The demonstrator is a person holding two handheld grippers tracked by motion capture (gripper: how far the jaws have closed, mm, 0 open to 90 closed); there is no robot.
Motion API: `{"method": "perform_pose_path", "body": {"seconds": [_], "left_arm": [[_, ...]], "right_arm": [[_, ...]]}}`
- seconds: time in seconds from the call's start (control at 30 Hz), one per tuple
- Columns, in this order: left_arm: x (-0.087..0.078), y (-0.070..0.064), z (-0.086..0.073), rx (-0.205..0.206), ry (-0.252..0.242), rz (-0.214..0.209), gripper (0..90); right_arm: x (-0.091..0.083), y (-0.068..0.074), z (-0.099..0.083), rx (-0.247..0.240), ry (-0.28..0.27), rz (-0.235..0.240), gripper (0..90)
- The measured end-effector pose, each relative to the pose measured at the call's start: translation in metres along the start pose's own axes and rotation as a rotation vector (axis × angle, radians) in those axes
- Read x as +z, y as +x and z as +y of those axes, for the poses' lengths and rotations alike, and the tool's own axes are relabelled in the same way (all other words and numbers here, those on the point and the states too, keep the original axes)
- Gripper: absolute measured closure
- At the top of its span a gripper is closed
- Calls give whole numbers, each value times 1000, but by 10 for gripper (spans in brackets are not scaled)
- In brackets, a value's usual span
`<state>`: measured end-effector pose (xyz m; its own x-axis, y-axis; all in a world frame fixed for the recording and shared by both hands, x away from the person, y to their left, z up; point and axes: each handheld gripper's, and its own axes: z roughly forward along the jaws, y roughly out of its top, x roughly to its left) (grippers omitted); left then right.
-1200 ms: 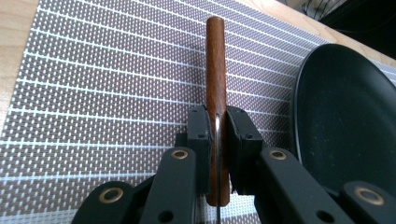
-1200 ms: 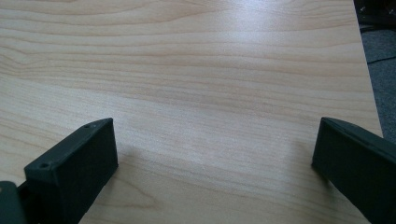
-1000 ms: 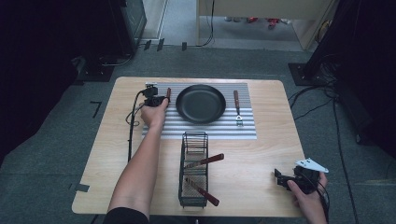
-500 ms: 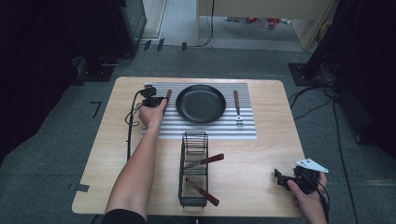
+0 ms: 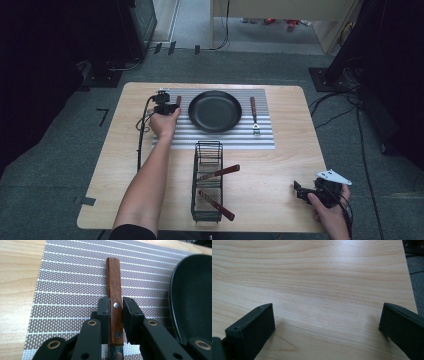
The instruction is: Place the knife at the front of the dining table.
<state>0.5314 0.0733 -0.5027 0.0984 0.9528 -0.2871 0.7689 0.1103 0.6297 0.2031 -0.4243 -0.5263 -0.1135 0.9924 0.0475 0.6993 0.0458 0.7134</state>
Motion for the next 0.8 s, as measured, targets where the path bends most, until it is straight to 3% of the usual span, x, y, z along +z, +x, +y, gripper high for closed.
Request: {"method": "perform_pose_path", "body": {"seconds": [0.17,0.8], "left_arm": [[0,2,0,-62,-14,-3,776],[4,4,3,-75,-22,-8,775]], "right_arm": [[0,0,0,0,0,1,0],[0,0,0,0,0,1,0]]}}
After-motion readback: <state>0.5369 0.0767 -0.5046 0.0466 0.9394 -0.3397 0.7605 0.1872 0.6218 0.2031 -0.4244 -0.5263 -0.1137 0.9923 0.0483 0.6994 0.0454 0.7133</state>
